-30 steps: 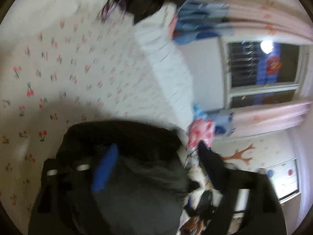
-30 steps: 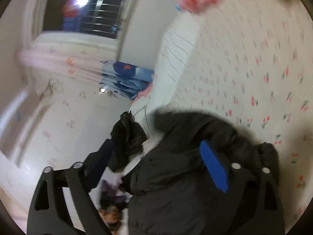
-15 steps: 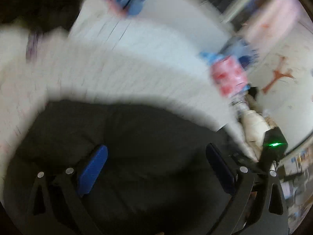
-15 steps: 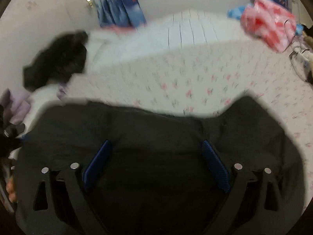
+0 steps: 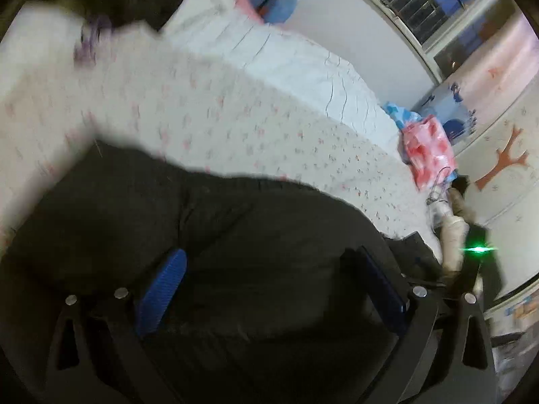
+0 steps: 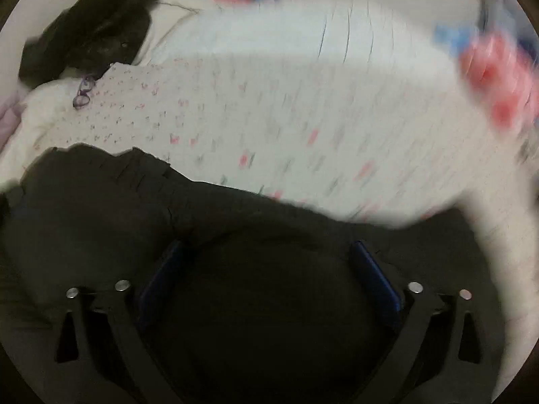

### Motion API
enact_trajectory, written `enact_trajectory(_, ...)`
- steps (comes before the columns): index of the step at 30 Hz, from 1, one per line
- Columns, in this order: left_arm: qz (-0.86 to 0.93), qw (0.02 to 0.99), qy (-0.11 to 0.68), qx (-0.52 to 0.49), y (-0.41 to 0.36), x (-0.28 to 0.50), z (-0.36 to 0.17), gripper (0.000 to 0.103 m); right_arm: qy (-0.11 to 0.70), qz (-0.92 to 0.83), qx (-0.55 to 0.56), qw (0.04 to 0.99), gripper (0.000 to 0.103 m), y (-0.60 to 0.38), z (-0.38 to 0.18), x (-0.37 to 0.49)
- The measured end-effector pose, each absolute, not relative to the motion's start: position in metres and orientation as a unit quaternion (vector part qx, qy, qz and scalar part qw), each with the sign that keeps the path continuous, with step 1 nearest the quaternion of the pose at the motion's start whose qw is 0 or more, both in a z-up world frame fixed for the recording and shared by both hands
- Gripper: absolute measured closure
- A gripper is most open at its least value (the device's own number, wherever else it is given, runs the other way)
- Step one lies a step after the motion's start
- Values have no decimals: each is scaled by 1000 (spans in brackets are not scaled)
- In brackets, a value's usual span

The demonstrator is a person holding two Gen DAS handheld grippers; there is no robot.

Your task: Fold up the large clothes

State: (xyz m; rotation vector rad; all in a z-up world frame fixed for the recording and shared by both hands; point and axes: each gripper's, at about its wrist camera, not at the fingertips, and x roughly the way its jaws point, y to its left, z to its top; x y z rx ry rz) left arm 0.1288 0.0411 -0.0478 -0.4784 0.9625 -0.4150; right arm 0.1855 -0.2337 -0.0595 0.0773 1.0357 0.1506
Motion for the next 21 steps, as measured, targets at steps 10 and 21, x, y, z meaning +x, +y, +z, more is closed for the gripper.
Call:
enact_trajectory(10, -182, 859, 427, -215, 67, 98, -16, 7, 450, -17, 113, 886, 9, -357, -38, 136)
enact_trajectory(21, -196, 848, 424, -251, 91, 81, -33, 7, 413, -23, 185, 891, 9, -410, -67, 68)
